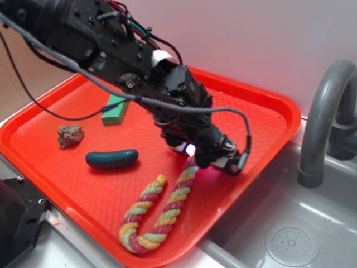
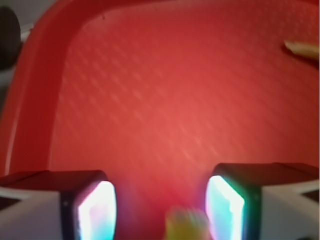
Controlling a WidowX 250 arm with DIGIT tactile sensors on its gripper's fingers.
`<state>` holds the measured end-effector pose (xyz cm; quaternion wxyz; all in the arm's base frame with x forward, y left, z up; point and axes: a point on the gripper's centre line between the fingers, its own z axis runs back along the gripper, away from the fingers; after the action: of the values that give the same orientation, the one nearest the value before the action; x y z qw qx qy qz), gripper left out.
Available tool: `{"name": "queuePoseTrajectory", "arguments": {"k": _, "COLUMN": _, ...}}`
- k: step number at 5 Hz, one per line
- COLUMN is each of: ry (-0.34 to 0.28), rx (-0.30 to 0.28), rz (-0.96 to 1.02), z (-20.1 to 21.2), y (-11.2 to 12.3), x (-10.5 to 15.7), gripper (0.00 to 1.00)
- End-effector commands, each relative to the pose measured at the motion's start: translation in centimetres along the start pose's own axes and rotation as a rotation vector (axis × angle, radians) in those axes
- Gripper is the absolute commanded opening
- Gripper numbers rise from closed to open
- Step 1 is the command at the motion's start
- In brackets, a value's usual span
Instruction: Grab the multicolored rope.
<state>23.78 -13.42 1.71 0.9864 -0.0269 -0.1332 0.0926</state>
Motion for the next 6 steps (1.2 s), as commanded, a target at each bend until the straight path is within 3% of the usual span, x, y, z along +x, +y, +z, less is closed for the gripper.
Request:
{"name": "queuePoseTrajectory", "arguments": {"k": 1, "ry": 0.054, "rx": 0.062, "rz": -0.02, "z": 2.5, "y": 1.9, "x": 1.4, "gripper": 0.0}}
{"name": "queuePoseTrajectory", "arguments": {"k": 3, "ry": 0.094, "rx": 0.079, "rz": 0.023, "z": 6.8, "y": 1.7, "x": 5.5, "gripper": 0.0}}
{"name": "queuePoseTrajectory", "arguments": {"k": 4, "ry": 0.102, "rx": 0.065, "rz": 0.06, "z": 11.1, "y": 1.3, "x": 8.3, "gripper": 0.0}}
{"name": "queuePoseTrajectory", "arguments": {"k": 6, "ry": 0.07, "rx": 0.099, "rz": 0.104, "z": 21.8, "y": 3.0, "x": 8.2, "gripper": 0.0}}
